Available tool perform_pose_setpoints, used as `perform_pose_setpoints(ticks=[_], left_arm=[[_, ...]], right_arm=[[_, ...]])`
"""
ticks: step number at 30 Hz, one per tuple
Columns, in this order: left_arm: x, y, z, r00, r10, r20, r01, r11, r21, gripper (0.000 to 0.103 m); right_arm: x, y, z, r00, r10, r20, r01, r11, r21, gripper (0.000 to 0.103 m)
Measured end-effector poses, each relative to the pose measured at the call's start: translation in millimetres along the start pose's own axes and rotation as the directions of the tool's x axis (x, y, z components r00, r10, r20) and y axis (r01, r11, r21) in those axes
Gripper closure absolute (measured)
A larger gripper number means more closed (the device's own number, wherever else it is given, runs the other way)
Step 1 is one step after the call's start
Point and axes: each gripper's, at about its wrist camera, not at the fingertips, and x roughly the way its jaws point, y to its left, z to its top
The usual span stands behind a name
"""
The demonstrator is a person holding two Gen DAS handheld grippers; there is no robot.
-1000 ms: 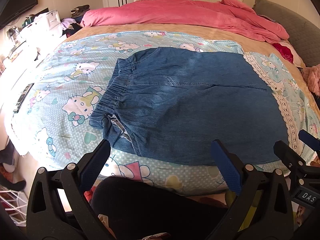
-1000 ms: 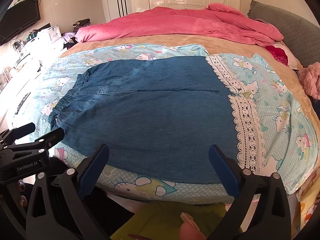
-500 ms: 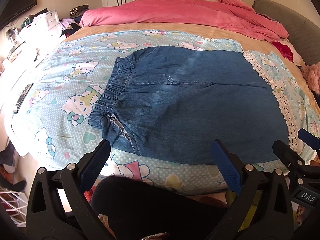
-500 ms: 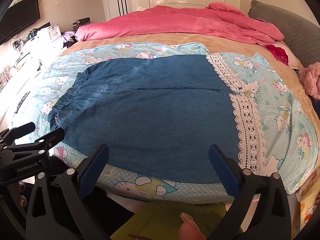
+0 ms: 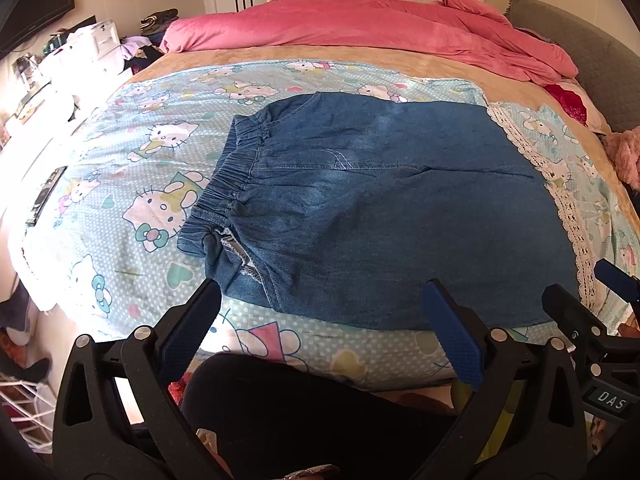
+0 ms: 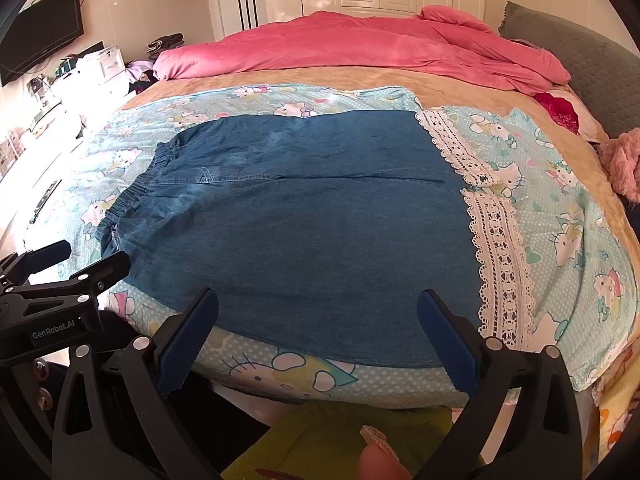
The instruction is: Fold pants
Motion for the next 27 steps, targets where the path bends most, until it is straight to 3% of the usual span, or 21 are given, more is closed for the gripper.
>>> perform_pose_setpoints(ticks=[11,27], left_arm=[[6.5,7.8,3.8,1.0,-0.008,-0.006,0.008,1.0,-0.025,0.009],[50.2,45.6,40.8,0.996,0.053,-0.071,-0.059,0.994,-0.089,0.009]], right_arm=[[7.2,1.5,7.4,1.0,0.02,0.01,-0.02,1.0,-0.016,0.004],[70.7,11.5,67.9,0.988,0.136,-0.071,-0.145,0.979,-0.142,0.004]])
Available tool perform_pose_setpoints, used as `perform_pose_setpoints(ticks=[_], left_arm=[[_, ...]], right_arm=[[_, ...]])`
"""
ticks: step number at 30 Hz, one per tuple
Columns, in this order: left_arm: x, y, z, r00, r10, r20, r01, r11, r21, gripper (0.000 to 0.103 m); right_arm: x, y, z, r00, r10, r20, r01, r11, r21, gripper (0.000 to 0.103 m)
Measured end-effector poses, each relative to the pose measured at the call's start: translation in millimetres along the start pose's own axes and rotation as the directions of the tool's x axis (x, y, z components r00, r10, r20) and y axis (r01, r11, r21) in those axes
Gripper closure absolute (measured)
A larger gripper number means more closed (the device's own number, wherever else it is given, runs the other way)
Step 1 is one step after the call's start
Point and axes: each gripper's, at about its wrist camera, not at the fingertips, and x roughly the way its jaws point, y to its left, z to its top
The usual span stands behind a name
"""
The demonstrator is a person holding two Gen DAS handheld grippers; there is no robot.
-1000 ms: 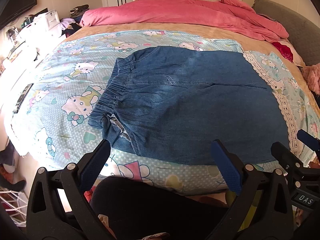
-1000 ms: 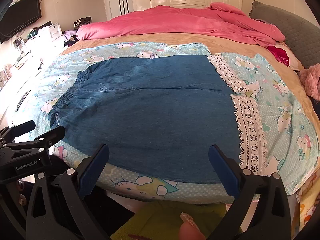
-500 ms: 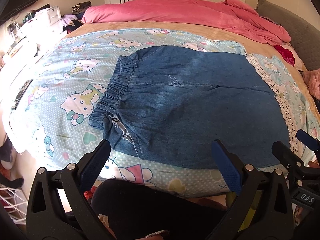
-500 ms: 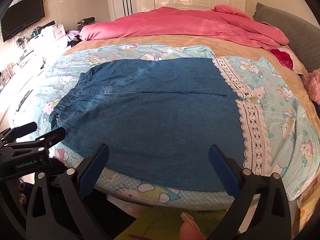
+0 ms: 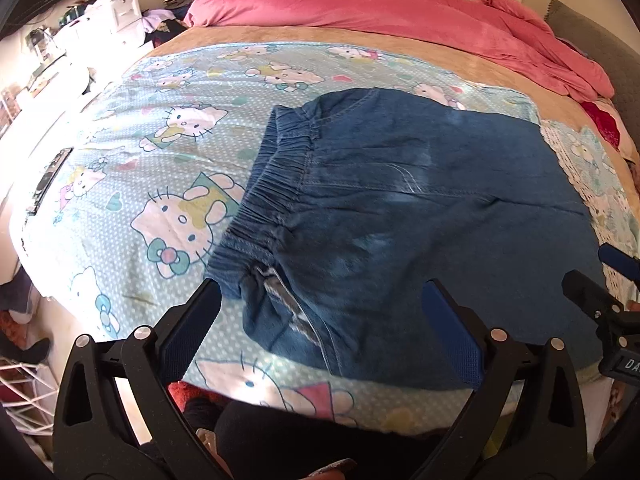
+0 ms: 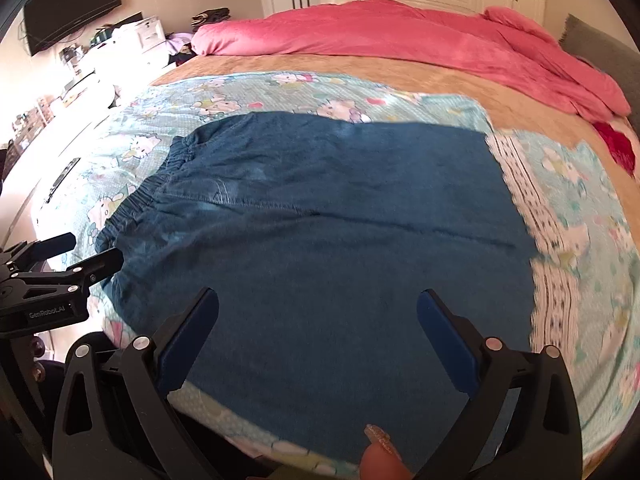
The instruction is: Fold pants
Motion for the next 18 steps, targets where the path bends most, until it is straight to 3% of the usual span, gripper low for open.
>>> perform_pose_setpoints(ticks=[10,12,15,18], left_arm=[[25.5,12.9,48.3,0.999,-0.039,-0.019,0.039,0.998,-0.039,0.009],[30.3,15.1,60.3,0.999,-0.039,-0.01,0.038,0.999,-0.034,0.009],[40.8,17.5,80.4,1.0,-0.027,-0.009,0.027,0.999,-0.025,0.009],[51.3,18.2,97.5,1.0,0.026,0.007,-0.026,1.0,0.015,0.009]], right_arm=[[49.0,-18.9,61.6,0.997,0.057,-0.053,-0.057,0.998,-0.003,0.004],[56.0,-19.8,71.4,0.998,0.034,-0.052,-0.035,0.999,-0.027,0.004],[68.5,-22.8,87.4,0.998,0.03,-0.052,-0.034,0.997,-0.074,0.004],[87.3,-30.0,106.6,0.993,0.078,-0.089,-0.086,0.993,-0.081,0.004]])
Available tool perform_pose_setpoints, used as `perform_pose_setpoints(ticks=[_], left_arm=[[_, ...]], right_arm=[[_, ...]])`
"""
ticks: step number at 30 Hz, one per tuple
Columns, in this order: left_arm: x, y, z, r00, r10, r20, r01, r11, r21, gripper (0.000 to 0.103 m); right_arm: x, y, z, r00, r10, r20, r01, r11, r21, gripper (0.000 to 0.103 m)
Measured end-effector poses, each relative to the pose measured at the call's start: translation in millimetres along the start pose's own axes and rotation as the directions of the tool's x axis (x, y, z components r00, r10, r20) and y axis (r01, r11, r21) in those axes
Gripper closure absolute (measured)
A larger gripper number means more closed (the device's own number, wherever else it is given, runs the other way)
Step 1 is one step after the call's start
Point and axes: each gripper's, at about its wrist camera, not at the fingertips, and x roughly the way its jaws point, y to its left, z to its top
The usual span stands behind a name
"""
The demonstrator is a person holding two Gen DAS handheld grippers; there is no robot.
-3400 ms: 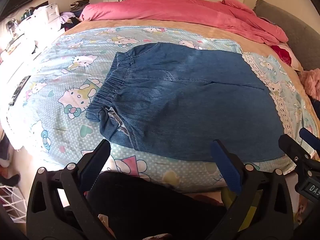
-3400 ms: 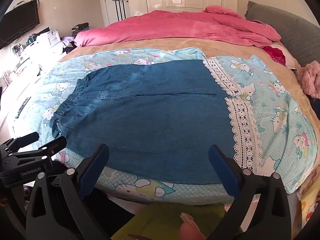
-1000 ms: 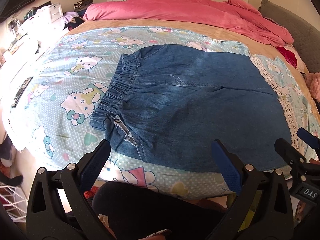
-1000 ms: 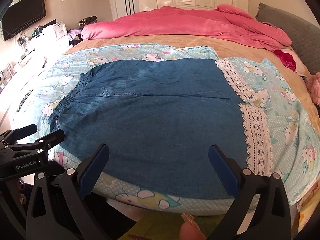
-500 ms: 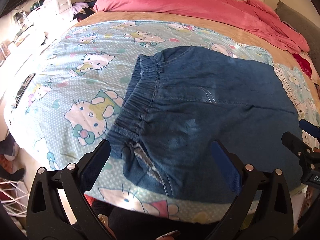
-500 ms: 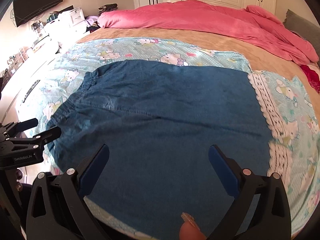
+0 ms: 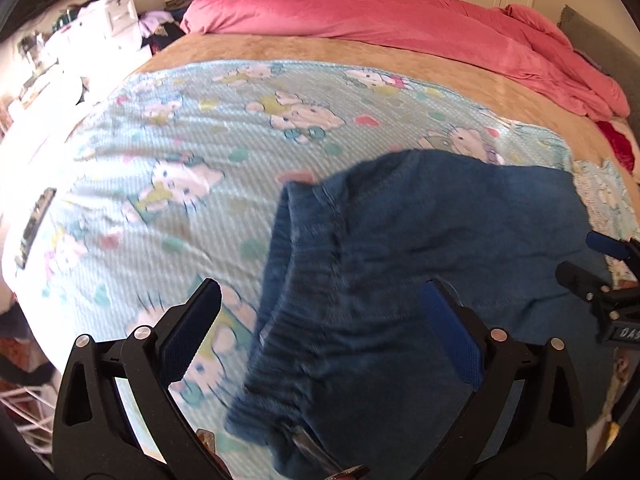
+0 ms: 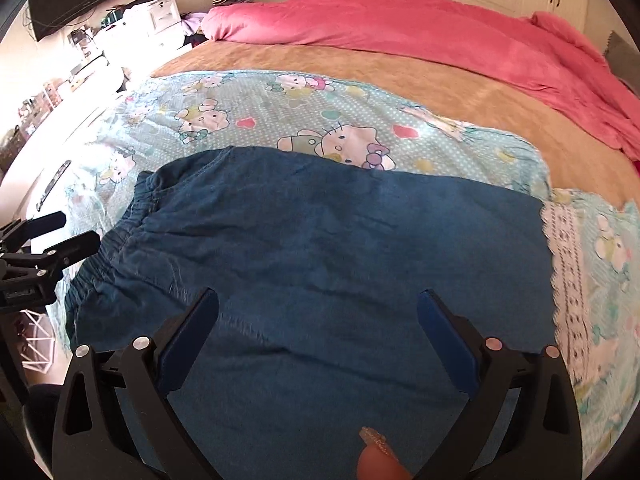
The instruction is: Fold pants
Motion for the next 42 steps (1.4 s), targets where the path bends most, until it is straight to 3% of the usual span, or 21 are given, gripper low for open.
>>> perform_pose_setpoints(ticks=[7,10,20,21,23,25,26,27,29,30,32,34,36,42], left_arm=[[39.8,13.5,34.9,0.999,0.032,-0.028,-0.03,0.999,0.045,0.009],[56.3,18.7,48.3,0.999,0.005,-0.039,-0.004,0.999,0.034,0.009],[100.9,5.1,60.8,0.993,-0.078,-0.084,0.09,0.984,0.156,0.01],[103.5,4.5,61.3,0.993,-0.09,-0.081,0.102,0.981,0.163,0.013],[108.5,2.5,61.1,0.987,-0.13,-0.097,0.145,0.975,0.17,0.04],[111.9,-0.1,59.5,0.987,-0.113,-0.111,0.132,0.975,0.177,0.049],[112.7,-0.9,59.4,0.987,-0.112,-0.113,0.132,0.974,0.185,0.062],[111.9,-0.4,60.2,0.985,-0.138,-0.109,0.156,0.971,0.179,0.067],[108.9,3.3,61.7,0.982,-0.16,-0.098,0.175,0.972,0.158,0.072],[106.0,4.6,61.6,0.981,-0.17,-0.088,0.182,0.971,0.155,0.073],[98.3,6.0,59.9,0.98,-0.186,-0.065,0.194,0.968,0.158,0.075],[89.6,8.8,58.2,0.98,-0.197,-0.042,0.201,0.967,0.159,0.075],[82.2,11.8,55.7,0.979,-0.201,-0.028,0.203,0.967,0.152,0.075],[65.1,21.8,51.6,0.974,-0.227,0.001,0.224,0.965,0.135,0.075]], right_arm=[[42.4,-2.1,45.5,1.0,-0.016,-0.022,0.012,0.987,-0.161,0.004],[63.2,-2.3,62.7,0.998,-0.01,-0.056,-0.002,0.978,-0.211,0.004],[117.2,3.9,100.1,0.994,-0.007,-0.106,-0.03,0.939,-0.343,0.004],[119.6,6.0,101.6,0.994,0.001,-0.112,-0.041,0.933,-0.357,0.004],[124.4,12.2,103.9,0.99,0.026,-0.135,-0.077,0.918,-0.388,0.004],[127.9,19.2,104.7,0.986,0.054,-0.155,-0.115,0.901,-0.417,0.005],[129.7,23.1,104.6,0.986,0.056,-0.157,-0.12,0.892,-0.437,0.005],[131.0,25.5,104.7,0.986,0.056,-0.158,-0.122,0.886,-0.447,0.006],[133.9,30.8,103.6,0.984,0.065,-0.167,-0.136,0.878,-0.46,0.017],[134.5,32.7,103.0,0.982,0.075,-0.175,-0.149,0.876,-0.459,0.034],[134.5,38.4,100.3,0.976,0.102,-0.192,-0.181,0.868,-0.462,0.049],[128.9,44.2,96.4,0.972,0.135,-0.19,-0.211,0.858,-0.469,0.078],[121.7,47.0,93.6,0.975,0.145,-0.169,-0.209,0.862,-0.463,0.091],[83.4,48.5,80.7,0.981,0.18,-0.072,-0.193,0.876,-0.441,0.098]])
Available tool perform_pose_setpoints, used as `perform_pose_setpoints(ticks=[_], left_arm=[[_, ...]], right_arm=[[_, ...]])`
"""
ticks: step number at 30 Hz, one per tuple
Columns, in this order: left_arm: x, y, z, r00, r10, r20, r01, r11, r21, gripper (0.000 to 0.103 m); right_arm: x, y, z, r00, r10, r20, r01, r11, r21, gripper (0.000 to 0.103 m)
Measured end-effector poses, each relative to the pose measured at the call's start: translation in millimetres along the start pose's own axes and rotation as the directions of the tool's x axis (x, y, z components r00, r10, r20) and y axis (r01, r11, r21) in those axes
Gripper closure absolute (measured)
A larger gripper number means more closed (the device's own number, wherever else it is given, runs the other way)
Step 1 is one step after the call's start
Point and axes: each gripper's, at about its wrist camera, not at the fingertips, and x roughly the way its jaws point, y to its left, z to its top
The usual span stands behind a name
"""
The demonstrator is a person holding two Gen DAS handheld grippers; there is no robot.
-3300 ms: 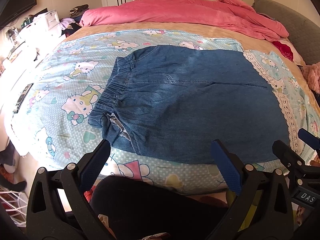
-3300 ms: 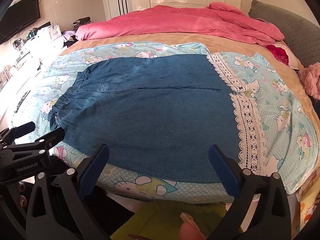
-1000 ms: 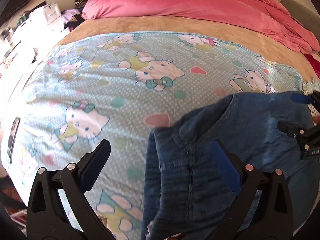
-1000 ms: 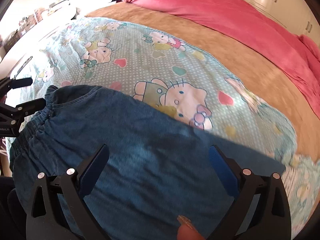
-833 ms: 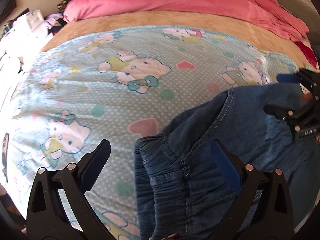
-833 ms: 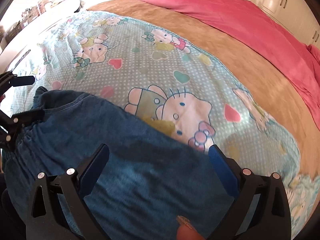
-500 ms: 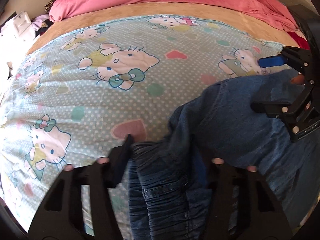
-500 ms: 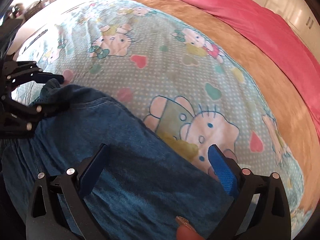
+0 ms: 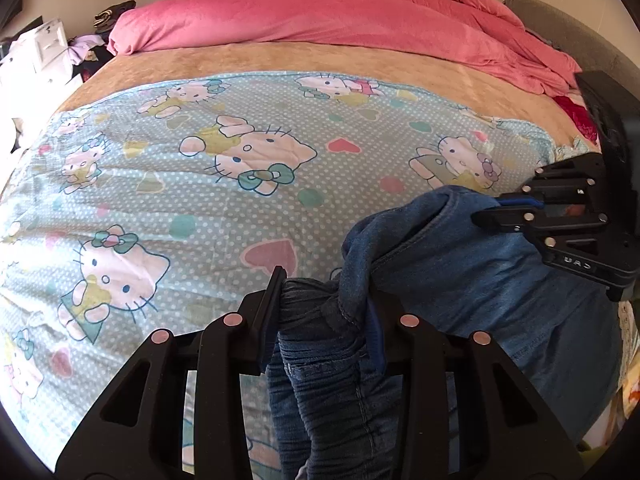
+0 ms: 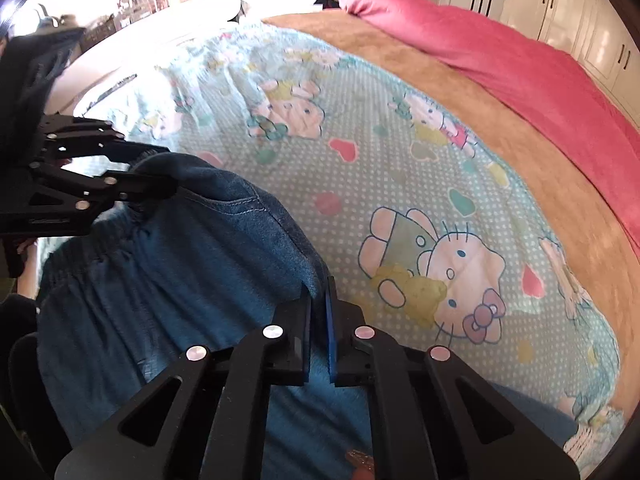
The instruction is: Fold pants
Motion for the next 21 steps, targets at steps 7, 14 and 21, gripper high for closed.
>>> perform_pose_setpoints(ticks=[7,14,21], left_arm=[[-33.3,-0.6,-12.9,0.995,-0.068,0.069,0.068,0.998,-0.002,0.075],[-74.7,-7.2,-42.0,0.986,-0.114,0.123,0.112,0.993,0.024,0.074],[-93.9,-12.1,-91.6,0.983,-0.108,0.151,0.105,0.994,0.027,0.073]], right_arm=[[-67.6,31.9,-18.9,0.99,0.016,0.137,-0.024,0.998,0.053,0.099],[-115.0,91.8,-51.4,0.975,0.063,0.212,-0.071,0.997,0.033,0.099],[-120.5,151.7,-93.2,0.976,0.116,0.184,-0.119,0.993,0.003,0.099]])
